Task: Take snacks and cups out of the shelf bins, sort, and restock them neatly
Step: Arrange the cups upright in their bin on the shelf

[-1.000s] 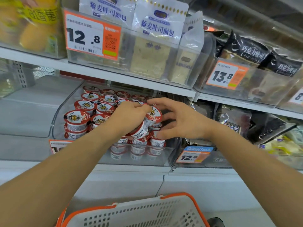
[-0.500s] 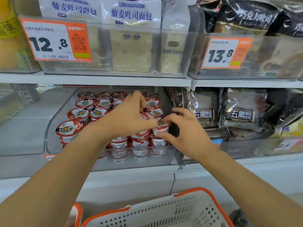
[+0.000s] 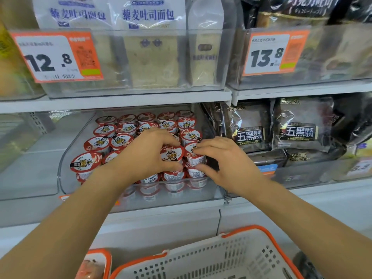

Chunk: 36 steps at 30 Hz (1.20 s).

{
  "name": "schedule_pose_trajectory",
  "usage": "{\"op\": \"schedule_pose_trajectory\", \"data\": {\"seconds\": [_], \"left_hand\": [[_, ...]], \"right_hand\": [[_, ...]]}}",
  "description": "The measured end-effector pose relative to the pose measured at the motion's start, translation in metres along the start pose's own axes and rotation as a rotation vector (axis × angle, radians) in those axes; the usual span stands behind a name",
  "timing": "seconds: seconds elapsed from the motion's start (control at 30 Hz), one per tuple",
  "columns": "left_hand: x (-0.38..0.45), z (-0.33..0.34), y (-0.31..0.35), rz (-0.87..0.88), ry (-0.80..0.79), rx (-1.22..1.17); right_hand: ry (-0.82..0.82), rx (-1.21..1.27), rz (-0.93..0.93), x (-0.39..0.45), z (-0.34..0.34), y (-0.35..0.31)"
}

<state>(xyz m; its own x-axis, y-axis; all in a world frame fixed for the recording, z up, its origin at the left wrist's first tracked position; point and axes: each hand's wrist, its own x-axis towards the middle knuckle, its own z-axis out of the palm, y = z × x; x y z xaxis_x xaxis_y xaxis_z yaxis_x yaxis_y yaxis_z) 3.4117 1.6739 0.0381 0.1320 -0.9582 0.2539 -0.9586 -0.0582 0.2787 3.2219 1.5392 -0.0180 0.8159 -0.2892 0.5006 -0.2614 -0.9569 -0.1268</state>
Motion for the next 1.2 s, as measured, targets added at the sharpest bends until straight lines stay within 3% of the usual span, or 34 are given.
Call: {"op": "schedule_pose_trajectory", "data": {"seconds": [0.1,0.4,0.47,0.6,0.67,0.87,1.2], "left_hand": [[-0.003,0.001,-0.007,0.009,0.007,0.040],[-0.007,0.023,-0.006,-0.219,-0.245,0.231],[-0.004,0.022,-0.004,-0.234,-0.256,0.217],[-0.003,0.020,-0.007,-0.232,-0.299,0.250],[-0.003,0.020,-0.008,-0.224,-0.302,0.249],[-0.002,0.017,-0.006,-0.210,-0.299,0.252],[-0.003,0.009,-0.002,-0.198,-0.302,0.218]], "right_hand": [[-0.019,0.003,0.005,0.003,-0.001,0.000],[0.094,0.115,-0.008,0.018,-0.023,-0.030],[-0.028,0.120,0.076,0.041,-0.032,-0.036],[-0.461,-0.060,0.180,0.077,-0.024,-0.032],[-0.536,-0.108,0.199,0.076,-0.016,-0.029],[-0.399,-0.213,0.165,0.060,-0.005,-0.022],[-0.371,-0.133,0.173,0.059,-0.010,-0.029]]}}
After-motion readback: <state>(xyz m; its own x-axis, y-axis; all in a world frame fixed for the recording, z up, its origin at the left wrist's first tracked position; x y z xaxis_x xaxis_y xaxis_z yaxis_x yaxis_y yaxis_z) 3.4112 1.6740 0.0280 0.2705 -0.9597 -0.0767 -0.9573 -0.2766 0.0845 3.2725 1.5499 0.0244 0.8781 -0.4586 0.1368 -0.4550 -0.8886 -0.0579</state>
